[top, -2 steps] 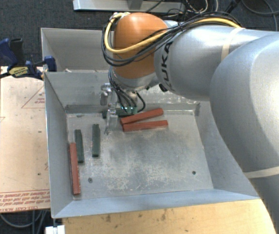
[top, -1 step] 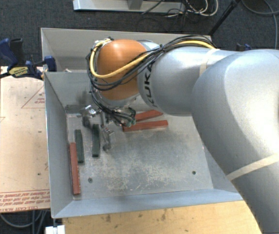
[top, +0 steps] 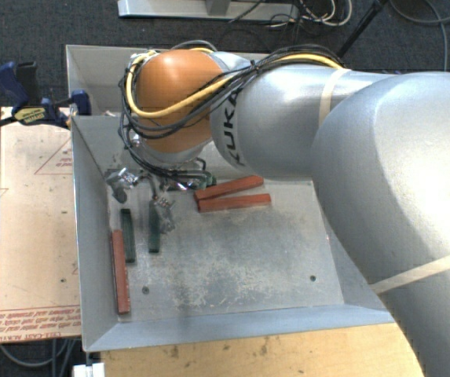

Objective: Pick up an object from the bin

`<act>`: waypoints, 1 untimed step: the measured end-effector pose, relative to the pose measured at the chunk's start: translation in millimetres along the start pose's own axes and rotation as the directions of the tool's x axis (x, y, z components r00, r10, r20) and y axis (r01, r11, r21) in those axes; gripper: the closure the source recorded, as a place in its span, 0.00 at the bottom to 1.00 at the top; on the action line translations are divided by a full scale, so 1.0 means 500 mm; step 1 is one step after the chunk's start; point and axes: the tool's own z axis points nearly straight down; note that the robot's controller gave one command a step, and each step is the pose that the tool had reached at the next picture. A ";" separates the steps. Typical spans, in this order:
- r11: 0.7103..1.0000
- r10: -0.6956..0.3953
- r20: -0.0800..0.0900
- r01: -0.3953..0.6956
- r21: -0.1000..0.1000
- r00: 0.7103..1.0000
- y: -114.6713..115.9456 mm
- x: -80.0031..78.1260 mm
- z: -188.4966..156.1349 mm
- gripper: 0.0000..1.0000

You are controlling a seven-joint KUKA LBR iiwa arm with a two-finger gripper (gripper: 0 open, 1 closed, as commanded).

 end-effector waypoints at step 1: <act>0.907 -0.422 -0.002 0.422 -0.003 0.907 0.020 0.003 -0.001 0.00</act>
Offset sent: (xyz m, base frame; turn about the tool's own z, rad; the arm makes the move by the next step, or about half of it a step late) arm -0.0087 0.0048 0.0002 -0.4389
